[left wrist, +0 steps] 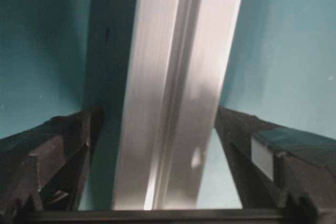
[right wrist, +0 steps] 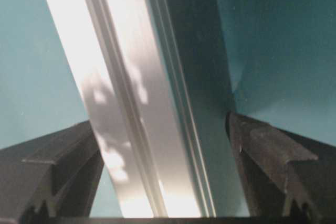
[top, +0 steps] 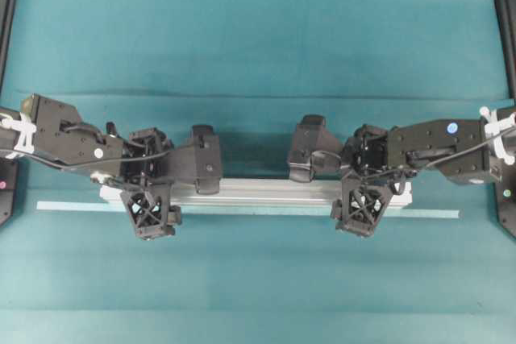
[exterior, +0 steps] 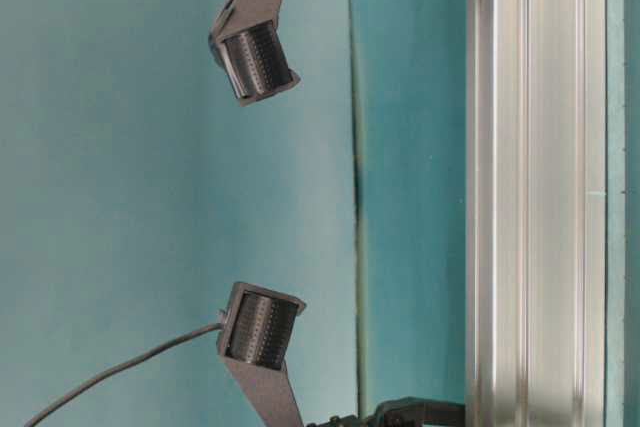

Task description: Lift the metal rail with both hands.

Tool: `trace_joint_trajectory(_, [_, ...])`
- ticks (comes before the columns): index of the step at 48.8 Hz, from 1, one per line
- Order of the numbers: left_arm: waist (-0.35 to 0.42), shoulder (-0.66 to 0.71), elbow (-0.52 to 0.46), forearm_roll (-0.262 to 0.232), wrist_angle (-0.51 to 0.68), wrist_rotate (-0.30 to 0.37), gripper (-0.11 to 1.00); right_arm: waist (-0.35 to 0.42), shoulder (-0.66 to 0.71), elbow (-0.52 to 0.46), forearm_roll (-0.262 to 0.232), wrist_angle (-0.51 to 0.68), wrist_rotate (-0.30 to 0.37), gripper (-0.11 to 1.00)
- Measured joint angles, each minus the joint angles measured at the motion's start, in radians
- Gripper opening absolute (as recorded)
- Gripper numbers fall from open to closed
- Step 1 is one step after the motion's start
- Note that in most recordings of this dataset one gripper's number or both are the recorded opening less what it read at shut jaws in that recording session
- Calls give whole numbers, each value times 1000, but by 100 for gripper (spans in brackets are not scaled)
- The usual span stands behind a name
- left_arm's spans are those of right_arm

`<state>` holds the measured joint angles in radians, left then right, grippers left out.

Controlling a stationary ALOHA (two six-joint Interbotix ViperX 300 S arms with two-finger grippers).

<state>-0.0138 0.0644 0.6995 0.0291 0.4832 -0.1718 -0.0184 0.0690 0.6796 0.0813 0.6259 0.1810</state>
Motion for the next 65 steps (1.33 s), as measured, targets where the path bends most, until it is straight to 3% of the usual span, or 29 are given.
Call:
trace_joint_trajectory(15, [0,-41,2,0,0,31,93,-2,-40,2,-23,3,-2,90])
trace_joint_trajectory(37, [-2,-313,18,-2,17,35,93,-12,-360,11,-34,-12,-2,90])
trace_joint_trajectory(46, [-2,-442,34,-2,17,52,93,-21,-489,58,-67,-80,-5,90])
trace_joint_trajectory(65, [0,-693,103,-2,-63,87,93,-23,-710,167,-74,-282,-6,90])
